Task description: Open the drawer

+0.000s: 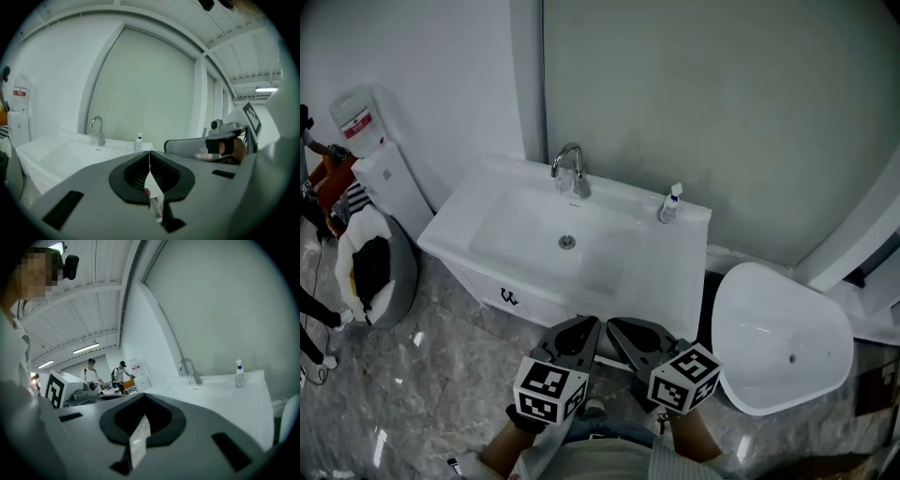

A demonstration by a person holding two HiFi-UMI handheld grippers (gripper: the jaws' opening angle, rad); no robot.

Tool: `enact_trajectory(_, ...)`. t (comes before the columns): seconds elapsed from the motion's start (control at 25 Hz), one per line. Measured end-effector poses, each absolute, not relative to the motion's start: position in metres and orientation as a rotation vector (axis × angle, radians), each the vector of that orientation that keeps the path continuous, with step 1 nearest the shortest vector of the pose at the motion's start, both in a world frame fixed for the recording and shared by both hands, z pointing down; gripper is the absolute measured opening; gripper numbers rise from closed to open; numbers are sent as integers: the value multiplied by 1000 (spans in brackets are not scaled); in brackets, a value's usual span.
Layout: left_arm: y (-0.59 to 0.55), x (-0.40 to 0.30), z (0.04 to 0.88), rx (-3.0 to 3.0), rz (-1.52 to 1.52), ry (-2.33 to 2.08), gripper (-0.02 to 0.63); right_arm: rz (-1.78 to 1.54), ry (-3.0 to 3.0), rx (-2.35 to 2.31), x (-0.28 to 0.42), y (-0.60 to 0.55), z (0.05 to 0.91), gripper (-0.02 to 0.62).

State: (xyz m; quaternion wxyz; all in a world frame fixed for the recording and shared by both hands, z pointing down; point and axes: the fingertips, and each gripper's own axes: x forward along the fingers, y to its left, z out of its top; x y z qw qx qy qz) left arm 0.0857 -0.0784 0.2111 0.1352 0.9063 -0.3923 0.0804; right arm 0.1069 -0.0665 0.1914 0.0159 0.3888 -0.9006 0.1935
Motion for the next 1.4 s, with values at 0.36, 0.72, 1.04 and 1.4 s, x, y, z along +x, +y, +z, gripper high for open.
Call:
enact_trajectory(0.36,-78,94,203,2630,224,-1097,17,627,-2793,1265,124,-61,185,11)
enact_trajectory(0.72,-77,90,209,2601,212,-1112,17,695,-2788,1254,125,-58,194,9)
enact_trajectory(1.04,-67,91,218,2598,232,-1076,17,705,-2764,1231,120,-48,203,9)
enact_trajectory(1.4,-63,97,231,2584,270,-1033,17,767,-2737,1217,123,-44,218,9)
